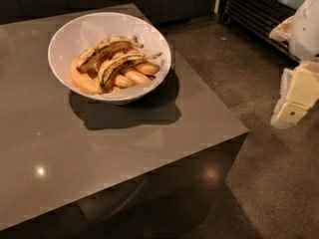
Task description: Pick banana from white bowl
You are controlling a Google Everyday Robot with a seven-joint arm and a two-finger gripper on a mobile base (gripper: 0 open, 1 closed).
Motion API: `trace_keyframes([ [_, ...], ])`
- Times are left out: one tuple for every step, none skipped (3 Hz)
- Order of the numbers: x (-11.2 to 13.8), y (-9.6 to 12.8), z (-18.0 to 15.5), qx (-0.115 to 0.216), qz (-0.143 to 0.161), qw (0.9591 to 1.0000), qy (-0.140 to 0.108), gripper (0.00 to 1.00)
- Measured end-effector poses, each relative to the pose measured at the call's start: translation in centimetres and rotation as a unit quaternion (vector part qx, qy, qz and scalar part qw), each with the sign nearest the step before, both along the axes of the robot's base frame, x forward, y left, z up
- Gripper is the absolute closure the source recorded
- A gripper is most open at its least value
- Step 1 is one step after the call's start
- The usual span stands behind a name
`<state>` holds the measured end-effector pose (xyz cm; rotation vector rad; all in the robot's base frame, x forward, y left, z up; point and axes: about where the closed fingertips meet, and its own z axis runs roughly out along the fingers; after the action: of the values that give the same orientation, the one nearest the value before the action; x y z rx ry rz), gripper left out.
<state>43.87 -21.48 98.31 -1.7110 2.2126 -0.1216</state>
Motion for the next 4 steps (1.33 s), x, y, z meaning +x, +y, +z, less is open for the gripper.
trace_keyframes([
  [0.0,0.0,0.0,0.0,0.0,1.0,0.0,0.0],
  [1.8,1.0,0.5,-0.032,0.023,0.9992,0.003,0.0],
  [4.5,2.5,1.0,-0.066,0.055,0.9963,0.008,0.0],
  [7.2,4.9,0.9,-0.093,0.094,0.991,0.018,0.0],
])
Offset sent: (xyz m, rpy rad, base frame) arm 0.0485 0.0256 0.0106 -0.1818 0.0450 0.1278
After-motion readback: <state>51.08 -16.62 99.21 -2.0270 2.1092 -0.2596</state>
